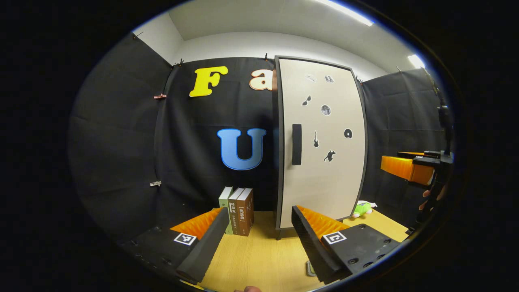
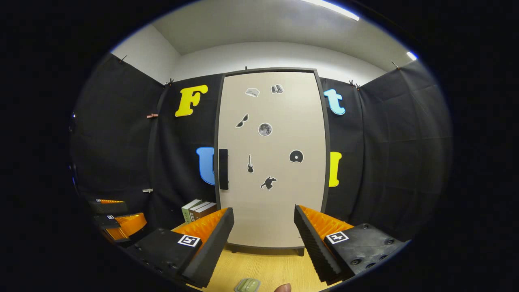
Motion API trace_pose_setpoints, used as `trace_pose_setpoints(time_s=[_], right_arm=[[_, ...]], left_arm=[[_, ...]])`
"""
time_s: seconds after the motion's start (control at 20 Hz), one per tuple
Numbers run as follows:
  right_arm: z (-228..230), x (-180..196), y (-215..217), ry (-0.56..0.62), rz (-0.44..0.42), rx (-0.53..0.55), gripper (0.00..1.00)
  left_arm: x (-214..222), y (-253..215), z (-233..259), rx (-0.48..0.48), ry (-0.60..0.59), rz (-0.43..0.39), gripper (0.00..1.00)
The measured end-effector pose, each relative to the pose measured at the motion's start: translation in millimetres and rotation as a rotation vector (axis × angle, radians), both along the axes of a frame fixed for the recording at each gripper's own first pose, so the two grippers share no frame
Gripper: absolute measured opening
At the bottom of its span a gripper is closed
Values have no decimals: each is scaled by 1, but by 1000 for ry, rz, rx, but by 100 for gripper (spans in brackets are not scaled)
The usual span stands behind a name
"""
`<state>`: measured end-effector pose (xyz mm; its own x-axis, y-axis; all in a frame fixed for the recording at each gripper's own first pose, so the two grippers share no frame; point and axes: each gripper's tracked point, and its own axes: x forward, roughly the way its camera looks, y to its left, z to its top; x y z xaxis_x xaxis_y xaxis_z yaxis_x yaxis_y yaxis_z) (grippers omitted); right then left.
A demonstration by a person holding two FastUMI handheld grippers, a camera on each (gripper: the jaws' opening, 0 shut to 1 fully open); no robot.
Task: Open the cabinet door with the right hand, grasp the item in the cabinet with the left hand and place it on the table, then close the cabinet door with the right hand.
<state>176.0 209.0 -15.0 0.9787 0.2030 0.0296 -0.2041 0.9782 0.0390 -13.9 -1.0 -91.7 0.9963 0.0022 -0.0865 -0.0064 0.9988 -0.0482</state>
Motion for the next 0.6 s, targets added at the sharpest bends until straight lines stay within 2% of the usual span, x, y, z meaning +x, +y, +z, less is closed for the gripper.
trace_pose_setpoints(time_s=[0.6], right_arm=[[0,0,2,-3,8,2,96]], left_arm=[[-1,4,1,-2,-5,9,97]])
